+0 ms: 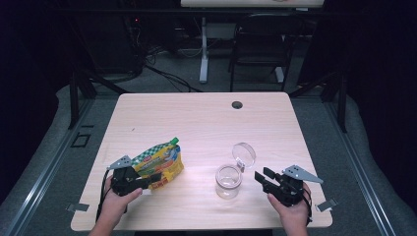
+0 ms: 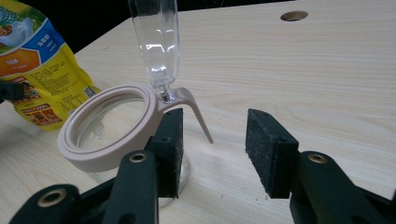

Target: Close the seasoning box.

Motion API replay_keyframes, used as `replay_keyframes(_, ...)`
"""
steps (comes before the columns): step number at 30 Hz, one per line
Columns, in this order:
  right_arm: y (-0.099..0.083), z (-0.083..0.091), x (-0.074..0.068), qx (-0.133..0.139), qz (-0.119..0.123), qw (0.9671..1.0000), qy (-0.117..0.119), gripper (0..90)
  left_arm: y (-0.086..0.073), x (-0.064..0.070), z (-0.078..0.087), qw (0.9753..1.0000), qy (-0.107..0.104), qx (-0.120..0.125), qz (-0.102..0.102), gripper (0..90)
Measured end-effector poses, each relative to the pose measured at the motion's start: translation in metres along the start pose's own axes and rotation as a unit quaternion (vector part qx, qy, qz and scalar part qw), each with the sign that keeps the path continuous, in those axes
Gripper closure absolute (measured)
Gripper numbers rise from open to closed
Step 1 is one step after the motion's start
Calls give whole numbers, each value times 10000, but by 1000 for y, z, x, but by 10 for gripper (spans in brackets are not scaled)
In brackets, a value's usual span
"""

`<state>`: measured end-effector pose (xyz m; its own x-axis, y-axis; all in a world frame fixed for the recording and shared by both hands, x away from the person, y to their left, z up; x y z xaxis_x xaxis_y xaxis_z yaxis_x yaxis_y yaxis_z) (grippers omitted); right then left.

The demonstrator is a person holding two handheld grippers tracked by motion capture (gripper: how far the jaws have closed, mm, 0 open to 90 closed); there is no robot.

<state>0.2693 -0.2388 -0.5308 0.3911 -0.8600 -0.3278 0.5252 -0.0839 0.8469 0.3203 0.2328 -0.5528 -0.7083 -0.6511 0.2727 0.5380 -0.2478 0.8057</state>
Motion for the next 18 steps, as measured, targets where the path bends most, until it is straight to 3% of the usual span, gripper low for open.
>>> replay_keyframes(6,-1,4,0,33,-29,10000,-26,570,-1,-3,-6,9999,123,17,0,496)
replay_keyframes(18,-3,8,3,58,-58,9999,-103,569,-2,-4,-20,9999,67,-82,-68,495)
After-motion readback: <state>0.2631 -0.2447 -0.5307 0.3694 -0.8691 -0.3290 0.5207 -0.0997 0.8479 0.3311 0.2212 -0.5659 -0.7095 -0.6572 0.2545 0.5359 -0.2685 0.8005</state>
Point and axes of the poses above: each handheld gripper's, and its own axes: z roughly backward along the jaws, y roughly out of its top, x roughly to its right, the point moved 1 cm from there along -z, roughly forward along the jaws, and after that the axes turned 5 degrees about -z, right-handed, at the moved point
